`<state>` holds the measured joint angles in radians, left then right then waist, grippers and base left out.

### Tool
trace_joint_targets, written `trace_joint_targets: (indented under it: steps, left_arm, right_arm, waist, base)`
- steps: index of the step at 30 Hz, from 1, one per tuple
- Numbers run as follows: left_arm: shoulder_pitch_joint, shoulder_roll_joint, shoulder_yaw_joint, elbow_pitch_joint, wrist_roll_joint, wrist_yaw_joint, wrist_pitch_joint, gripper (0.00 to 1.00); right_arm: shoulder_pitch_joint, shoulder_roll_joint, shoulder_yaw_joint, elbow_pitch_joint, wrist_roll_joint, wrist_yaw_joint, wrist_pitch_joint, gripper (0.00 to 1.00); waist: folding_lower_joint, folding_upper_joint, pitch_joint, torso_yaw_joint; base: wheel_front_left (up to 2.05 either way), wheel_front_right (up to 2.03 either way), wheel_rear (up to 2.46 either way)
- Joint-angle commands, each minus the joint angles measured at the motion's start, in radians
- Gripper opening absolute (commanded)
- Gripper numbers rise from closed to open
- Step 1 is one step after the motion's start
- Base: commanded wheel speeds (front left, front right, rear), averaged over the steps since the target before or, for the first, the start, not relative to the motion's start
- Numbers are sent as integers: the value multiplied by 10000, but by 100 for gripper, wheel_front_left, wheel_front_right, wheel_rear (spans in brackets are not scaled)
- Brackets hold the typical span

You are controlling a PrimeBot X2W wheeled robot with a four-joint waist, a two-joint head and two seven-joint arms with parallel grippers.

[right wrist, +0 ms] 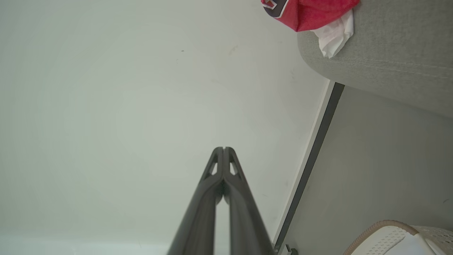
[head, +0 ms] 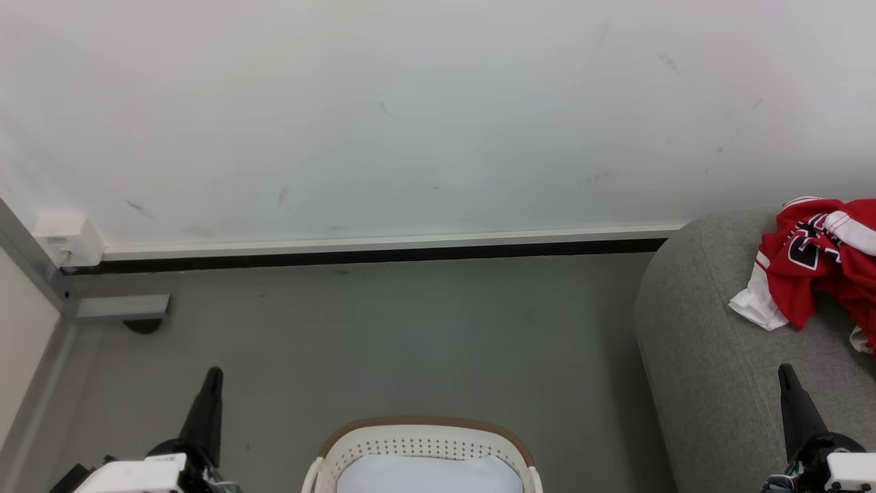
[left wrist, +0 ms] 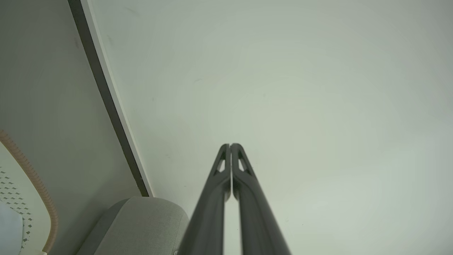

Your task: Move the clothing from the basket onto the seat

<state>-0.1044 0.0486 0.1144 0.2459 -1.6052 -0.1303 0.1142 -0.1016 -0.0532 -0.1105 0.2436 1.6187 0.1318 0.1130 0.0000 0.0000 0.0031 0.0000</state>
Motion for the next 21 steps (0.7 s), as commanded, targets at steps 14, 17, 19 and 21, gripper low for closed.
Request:
trace_joint_targets:
  steps: [14, 17, 19, 21]
  left_arm:
    - [-84, 18, 26, -5, -141, -23, 33, 0]
    - [-84, 18, 25, -6, -141, -23, 33, 0]
    - [-84, 18, 25, -6, -141, -23, 33, 0]
    - [-84, 18, 25, -6, -141, -23, 33, 0]
  right_arm:
    - [-122, 22, -52, 22, -70, -21, 20, 0]
    - [-122, 24, -53, 22, -72, -21, 22, 0]
    - [-122, 23, -53, 22, -73, -21, 24, 0]
    - [-122, 24, -55, 22, -74, -21, 25, 0]
  waist:
    - [0, 0, 0, 0]
    - [0, 0, 0, 0]
    - [0, 0, 0, 0]
    - [0, 0, 0, 0]
  base:
    - [0, 0, 0]
    - [0, 0, 0]
    - [0, 0, 0]
    - [0, 0, 0]
